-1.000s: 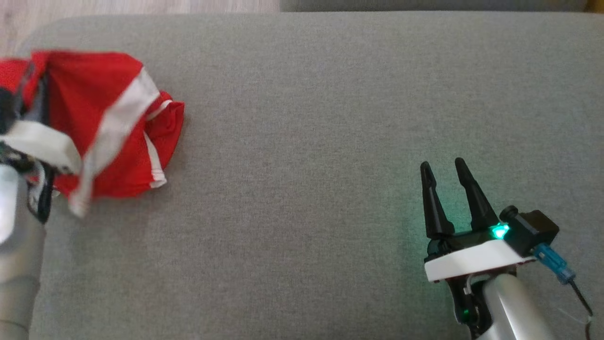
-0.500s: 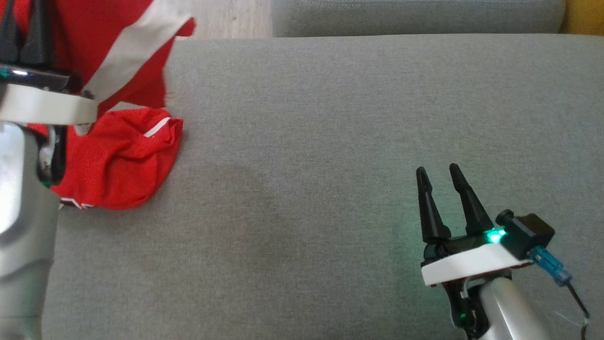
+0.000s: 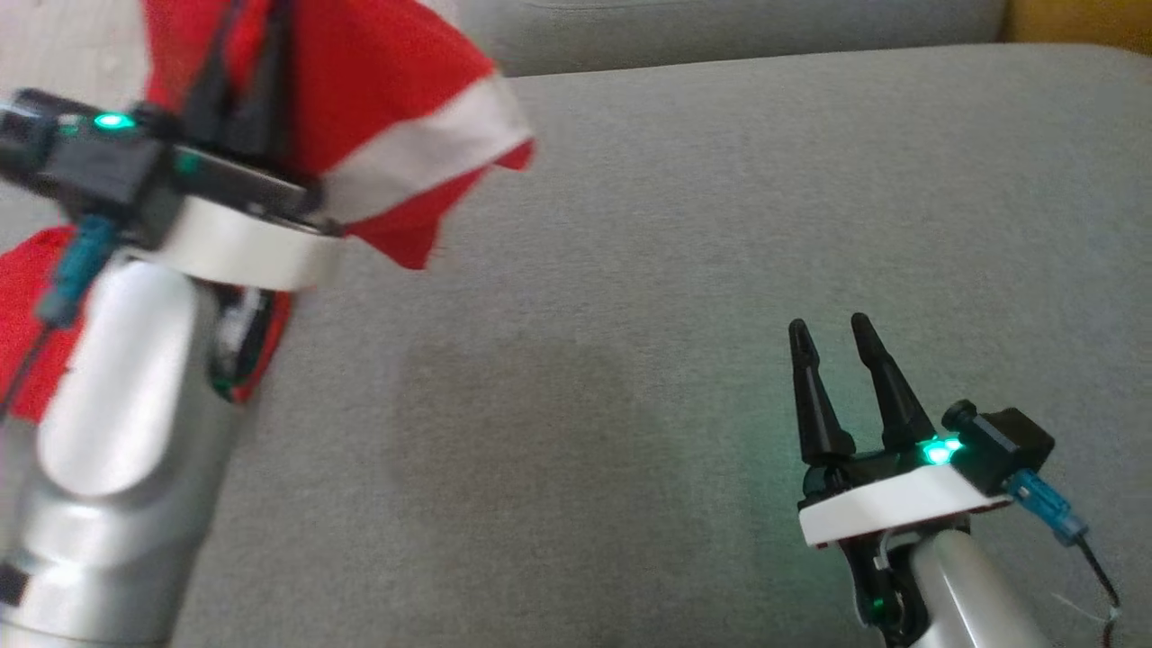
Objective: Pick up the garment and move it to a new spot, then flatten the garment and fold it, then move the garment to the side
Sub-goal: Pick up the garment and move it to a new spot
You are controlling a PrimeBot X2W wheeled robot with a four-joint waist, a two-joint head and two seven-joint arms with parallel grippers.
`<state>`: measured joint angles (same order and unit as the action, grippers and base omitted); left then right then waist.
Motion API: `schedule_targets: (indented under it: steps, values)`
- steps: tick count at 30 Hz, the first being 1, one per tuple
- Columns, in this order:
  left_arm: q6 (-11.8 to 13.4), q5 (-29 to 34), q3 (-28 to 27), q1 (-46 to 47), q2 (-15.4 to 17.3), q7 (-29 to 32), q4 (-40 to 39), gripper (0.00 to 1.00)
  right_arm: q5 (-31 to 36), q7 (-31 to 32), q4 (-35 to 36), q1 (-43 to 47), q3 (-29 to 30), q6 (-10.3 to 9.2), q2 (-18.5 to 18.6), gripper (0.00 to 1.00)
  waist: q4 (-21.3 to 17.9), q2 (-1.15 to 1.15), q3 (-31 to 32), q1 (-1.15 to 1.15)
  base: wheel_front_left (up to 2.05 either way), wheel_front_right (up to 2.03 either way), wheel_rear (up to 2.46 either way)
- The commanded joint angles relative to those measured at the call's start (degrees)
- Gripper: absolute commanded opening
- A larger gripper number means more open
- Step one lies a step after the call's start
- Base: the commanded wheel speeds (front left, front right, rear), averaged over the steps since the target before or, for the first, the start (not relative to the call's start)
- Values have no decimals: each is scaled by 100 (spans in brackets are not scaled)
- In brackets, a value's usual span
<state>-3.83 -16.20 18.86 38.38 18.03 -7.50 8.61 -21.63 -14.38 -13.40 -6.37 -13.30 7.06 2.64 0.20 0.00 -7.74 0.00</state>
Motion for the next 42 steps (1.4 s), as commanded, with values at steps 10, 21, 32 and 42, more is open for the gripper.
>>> schedule_targets:
  steps: [10,21,32,42]
  values:
    - [0,45,507,209,-470,256,-4,0,-193,-62,361,-344,-165,43,23,100,-1104,0,-196,0,0,0,0]
    - [144,140,723,454,-820,-133,1271,100,-363,-62,573,-386,-126,43,23,100,-1694,0,-401,0,0,0,0]
    - [309,-87,282,-78,-590,-690,1454,100,-151,-62,569,-254,55,43,23,100,-1027,0,-238,0,0,0,0]
    - [547,54,-36,-1814,-609,-748,379,100,81,-62,426,-57,215,43,23,100,-313,0,77,0,0,0,0]
